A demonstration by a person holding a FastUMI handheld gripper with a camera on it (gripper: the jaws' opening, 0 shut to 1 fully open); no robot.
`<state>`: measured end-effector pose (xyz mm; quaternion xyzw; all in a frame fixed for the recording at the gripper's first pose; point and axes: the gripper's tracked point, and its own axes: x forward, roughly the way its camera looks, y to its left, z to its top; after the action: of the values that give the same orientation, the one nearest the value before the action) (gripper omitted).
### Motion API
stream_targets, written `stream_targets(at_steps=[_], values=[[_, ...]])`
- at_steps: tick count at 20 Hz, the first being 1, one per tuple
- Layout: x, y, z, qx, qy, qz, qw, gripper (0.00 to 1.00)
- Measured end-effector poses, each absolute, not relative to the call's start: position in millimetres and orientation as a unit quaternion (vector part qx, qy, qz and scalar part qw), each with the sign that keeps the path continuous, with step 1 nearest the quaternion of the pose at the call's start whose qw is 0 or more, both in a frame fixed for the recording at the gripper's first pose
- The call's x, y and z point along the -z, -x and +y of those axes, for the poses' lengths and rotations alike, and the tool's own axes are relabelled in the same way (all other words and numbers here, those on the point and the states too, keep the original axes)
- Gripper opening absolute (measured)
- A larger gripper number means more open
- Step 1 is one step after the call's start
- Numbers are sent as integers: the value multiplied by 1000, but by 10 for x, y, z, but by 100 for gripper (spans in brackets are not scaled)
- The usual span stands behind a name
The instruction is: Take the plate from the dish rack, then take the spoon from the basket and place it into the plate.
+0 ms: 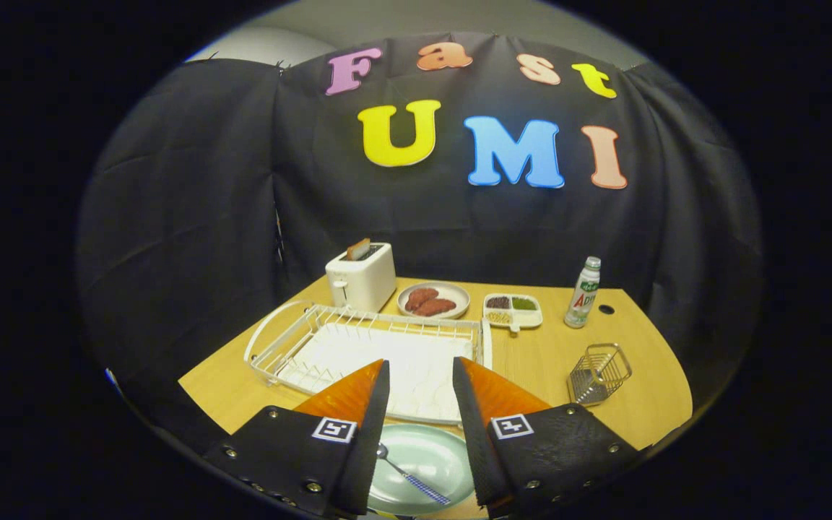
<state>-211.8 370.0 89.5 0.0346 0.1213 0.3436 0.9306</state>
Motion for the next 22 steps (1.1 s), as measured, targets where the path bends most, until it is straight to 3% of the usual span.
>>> stream_targets(at_steps=[9,19,21,22], values=[[-2052,1703,3173,-272,-90,7,958,53],[-2222,1425,2646,-197,-124,-35,972,55],[-2231,1320,2572,-177,-124,-40,976,100],[-2248,1330,2539,-173,-124,-41,976,98]])
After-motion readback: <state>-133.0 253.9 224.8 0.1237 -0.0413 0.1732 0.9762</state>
